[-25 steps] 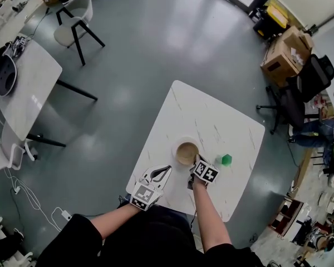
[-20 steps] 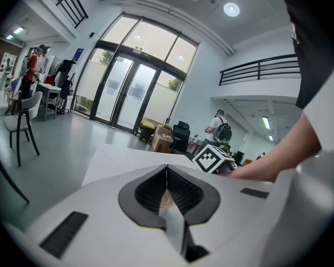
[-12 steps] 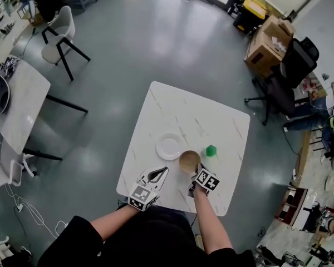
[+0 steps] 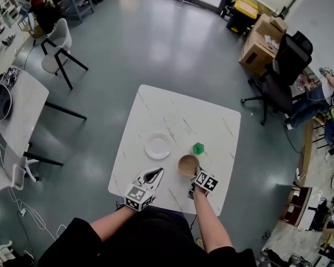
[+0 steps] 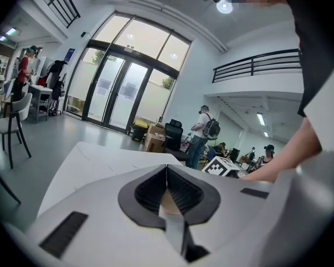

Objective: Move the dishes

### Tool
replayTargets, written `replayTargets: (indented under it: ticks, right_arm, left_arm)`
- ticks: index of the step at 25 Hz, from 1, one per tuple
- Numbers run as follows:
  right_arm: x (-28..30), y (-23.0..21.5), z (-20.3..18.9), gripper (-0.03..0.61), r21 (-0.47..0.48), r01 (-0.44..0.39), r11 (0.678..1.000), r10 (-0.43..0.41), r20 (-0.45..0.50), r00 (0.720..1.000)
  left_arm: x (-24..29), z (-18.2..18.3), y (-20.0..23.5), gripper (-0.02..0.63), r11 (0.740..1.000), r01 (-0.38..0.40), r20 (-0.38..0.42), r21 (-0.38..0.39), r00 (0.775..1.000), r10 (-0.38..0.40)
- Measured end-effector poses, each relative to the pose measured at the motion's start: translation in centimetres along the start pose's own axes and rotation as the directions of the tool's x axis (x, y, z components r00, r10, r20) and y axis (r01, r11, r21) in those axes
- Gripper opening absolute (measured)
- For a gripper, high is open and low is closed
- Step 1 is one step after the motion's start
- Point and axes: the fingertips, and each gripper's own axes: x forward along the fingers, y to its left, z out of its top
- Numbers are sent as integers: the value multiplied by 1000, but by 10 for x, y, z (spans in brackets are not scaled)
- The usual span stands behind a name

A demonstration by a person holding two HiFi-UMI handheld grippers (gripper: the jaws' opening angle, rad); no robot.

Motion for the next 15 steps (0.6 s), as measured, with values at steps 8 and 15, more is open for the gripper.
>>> replayTargets:
  ticks: [8,15]
  right_arm:
    - [8,-25,-10,29,-16,-52,999,51,-50,997]
    - [3,-20,-6,34,-62,-26,998,23,-52,998]
  left_arm:
    - [6,-5,-24,18,1000,-12,19,-9,1000,13]
    - [3,-14,-16,18,998,-60,-12,2,998,60]
